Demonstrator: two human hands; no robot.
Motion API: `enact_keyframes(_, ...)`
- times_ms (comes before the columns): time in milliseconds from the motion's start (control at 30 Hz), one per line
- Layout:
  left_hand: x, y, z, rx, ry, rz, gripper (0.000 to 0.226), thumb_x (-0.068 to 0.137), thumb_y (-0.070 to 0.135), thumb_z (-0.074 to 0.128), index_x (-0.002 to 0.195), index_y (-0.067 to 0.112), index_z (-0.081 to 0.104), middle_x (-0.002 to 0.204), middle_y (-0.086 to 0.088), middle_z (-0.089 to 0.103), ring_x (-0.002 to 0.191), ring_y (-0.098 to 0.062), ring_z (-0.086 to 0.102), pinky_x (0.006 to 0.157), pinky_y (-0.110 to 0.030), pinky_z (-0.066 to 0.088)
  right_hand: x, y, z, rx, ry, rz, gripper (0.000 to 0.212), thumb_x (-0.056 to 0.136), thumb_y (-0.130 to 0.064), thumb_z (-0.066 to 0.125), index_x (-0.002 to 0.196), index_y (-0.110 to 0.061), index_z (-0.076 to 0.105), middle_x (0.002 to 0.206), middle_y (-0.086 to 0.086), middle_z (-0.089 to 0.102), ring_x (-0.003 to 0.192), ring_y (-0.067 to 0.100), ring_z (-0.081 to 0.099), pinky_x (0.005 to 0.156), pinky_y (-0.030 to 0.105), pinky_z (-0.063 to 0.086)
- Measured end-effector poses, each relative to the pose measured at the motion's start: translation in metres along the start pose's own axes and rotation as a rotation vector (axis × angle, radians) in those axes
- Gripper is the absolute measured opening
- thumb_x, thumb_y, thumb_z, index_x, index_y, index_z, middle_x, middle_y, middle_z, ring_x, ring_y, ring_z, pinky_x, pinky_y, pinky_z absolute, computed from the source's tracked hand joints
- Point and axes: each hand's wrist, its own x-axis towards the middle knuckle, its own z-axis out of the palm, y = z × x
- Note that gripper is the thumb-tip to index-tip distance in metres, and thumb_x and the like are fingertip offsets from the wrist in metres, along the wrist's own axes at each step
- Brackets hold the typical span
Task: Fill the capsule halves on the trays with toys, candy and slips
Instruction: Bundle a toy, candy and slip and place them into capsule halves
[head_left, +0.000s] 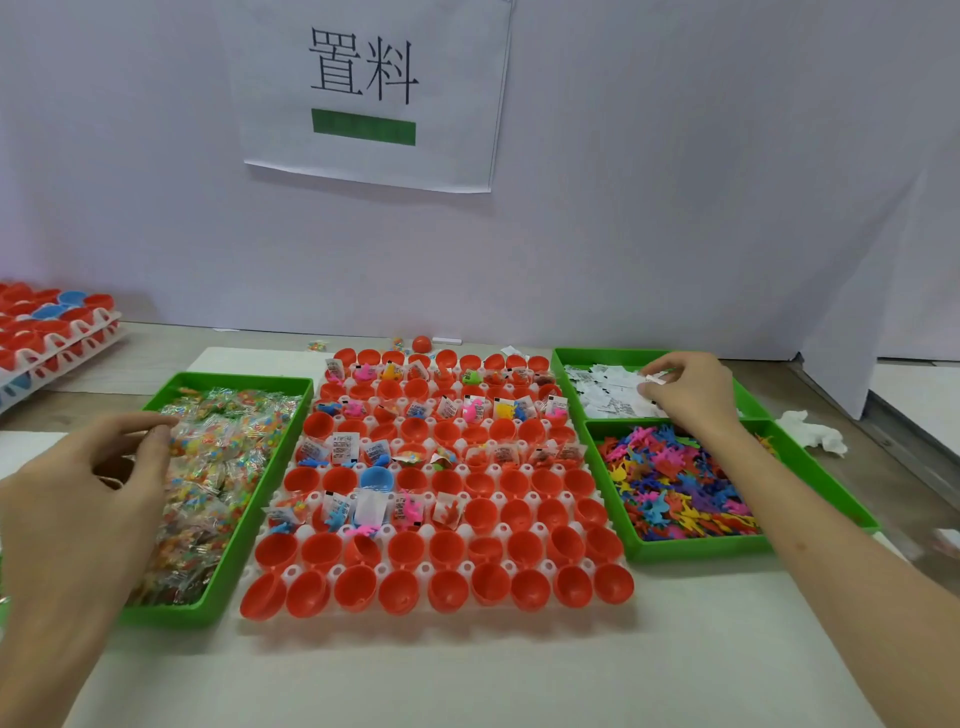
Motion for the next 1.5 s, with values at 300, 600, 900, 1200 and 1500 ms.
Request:
enact_keyframes(300,-0.034,0.068,-0.002,-0.168,-0.045,0.107,0.013,0.096,0.036,0.062,0.096,0.048,0.068,0.091,0.009,0.072,0.076,-0.012,0.068,0.078,-0.040,0.057,-0.059,-0.034,-0.034,0.406,-0.008,-0.079,0.010,0.084,-0.014,0.078,0.091,-0.021,0.074,0.072,-0.003,0.076,0.062,0.010,0.072,0.060,0.016,0.052)
enact_keyframes(600,-0.119,0.171,0.064,-0.505,-0.485,0.140,0.023,0.086,0.000,0.072,0.083,0.023,0.076,0.071,0.003,0.074,0.061,-0.012,0.070,0.059,-0.016,0.054,-0.168,-0.065,-0.042,1.101,-0.342,-0.101,0.027,0.062,-0.032,0.089,0.081,-0.018,0.076,0.070,0.002,0.067,0.051,0.013,0.054,0.052,0.020,0.049)
enact_keyframes(900,-0.143,0.177,0.083,-0.703,-0.594,-0.067,0.012,0.086,0.008,0.071,0.081,0.017,0.077,0.069,-0.008,0.072,0.060,-0.024,0.072,0.056,-0.022,0.057,-0.196,-0.077,-0.030,1.015,-0.376,-0.179,0.011,0.069,-0.014,0.081,0.073,-0.021,0.074,0.067,0.001,0.067,0.060,0.009,0.060,0.055,0.020,0.048)
enact_keyframes(1200,-0.145,0.181,0.074,-0.749,-0.741,-0.096,0.023,0.070,0.035,0.082,0.092,0.029,0.080,0.089,-0.002,0.078,0.076,-0.018,0.075,0.067,-0.019,0.057,-0.201,-0.079,-0.027,0.959,-0.335,-0.229,0.016,0.075,-0.008,0.082,0.081,-0.020,0.072,0.068,0.003,0.065,0.062,0.010,0.061,0.058,0.021,0.049)
enact_keyframes(1500,-0.143,0.176,0.074,-0.747,-0.703,-0.155,0.017,0.071,0.023,0.073,0.086,0.024,0.081,0.079,-0.008,0.077,0.069,-0.023,0.075,0.065,-0.019,0.057,-0.158,-0.039,-0.045,0.717,-0.036,-0.094,0.020,0.090,0.000,0.069,0.083,-0.019,0.072,0.069,-0.001,0.071,0.057,0.007,0.061,0.056,0.019,0.050)
